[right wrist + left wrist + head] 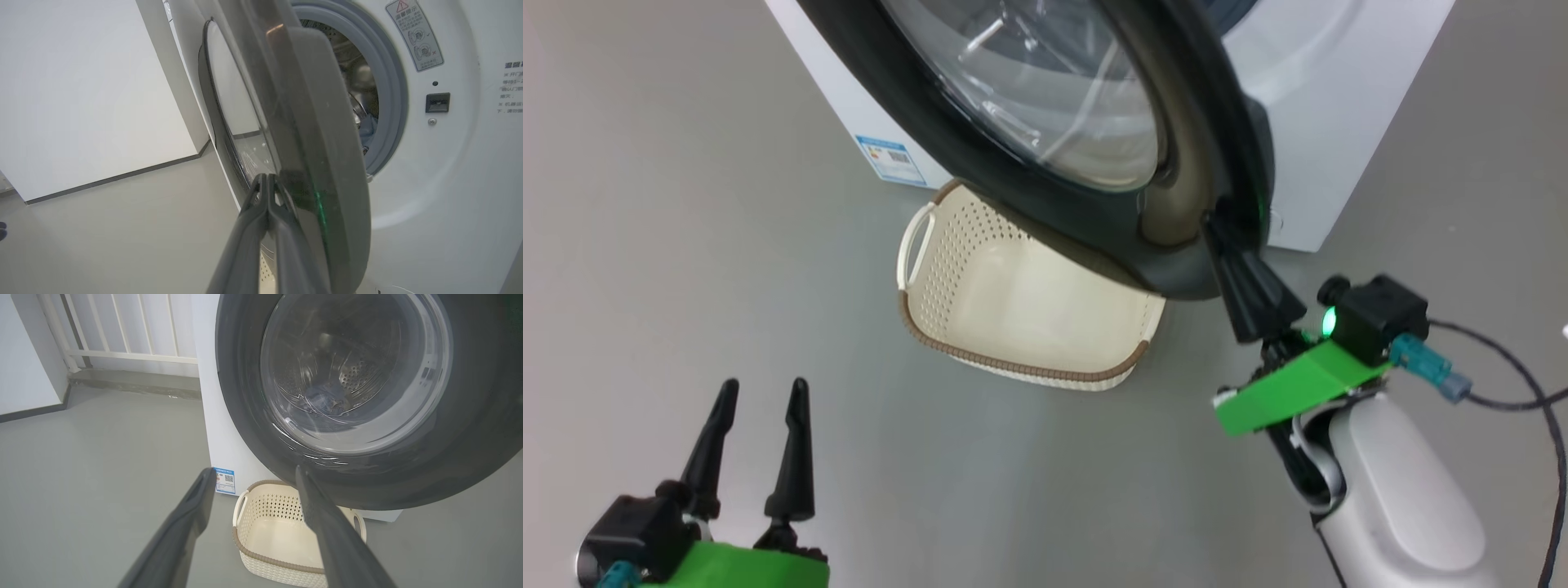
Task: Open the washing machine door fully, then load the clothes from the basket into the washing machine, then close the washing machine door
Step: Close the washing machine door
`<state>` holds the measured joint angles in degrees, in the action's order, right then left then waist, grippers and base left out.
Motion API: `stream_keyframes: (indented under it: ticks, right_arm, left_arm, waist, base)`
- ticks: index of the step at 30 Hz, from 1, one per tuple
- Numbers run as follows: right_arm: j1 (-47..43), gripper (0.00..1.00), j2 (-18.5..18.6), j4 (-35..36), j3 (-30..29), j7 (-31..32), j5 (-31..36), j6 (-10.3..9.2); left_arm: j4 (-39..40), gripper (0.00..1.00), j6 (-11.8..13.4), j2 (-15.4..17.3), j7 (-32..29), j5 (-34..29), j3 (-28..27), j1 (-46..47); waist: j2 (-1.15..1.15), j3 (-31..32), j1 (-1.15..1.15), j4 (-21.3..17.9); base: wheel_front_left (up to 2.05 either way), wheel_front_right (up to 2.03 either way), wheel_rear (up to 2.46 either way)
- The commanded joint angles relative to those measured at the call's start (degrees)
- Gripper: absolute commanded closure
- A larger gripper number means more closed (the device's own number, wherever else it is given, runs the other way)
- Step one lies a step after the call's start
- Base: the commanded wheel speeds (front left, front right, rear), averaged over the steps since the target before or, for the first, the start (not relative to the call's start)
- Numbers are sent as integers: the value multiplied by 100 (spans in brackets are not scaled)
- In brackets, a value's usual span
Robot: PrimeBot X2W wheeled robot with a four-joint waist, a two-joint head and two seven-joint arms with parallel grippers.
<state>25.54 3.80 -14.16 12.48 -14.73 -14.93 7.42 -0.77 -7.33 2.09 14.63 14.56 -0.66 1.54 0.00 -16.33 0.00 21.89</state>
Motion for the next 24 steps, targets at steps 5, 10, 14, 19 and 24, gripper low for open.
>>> stream_keyframes:
  ticks: [5,10,14,19,24]
  right_arm:
    - [599,100,-91,42,-183,-27,258,7]
    - [980,100,-91,1,-355,-27,440,7]
    - [1370,100,-91,-66,-665,-27,576,7]
    - [1875,100,-87,-152,-1034,-27,817,7]
    - [2321,100,-52,-298,-1273,-27,982,7]
  left_arm:
    - [120,0,-12,79,37,111,-116,361]
    - [146,0,-13,79,37,196,-56,500]
    - [159,0,-14,79,37,296,56,667]
    - [237,0,-14,79,37,416,203,877]
    - [286,0,-15,79,37,549,311,1057]
  waist:
    - [0,-366,0,128]
    - [0,-600,0,175]
    - [0,-838,0,228]
    - [0,-1139,0,296]
    - [0,-1404,0,357]
  base:
    - [0,0,0]
    - [0,0,0]
    - [0,0,0]
    - [0,0,0]
    - [0,0,0]
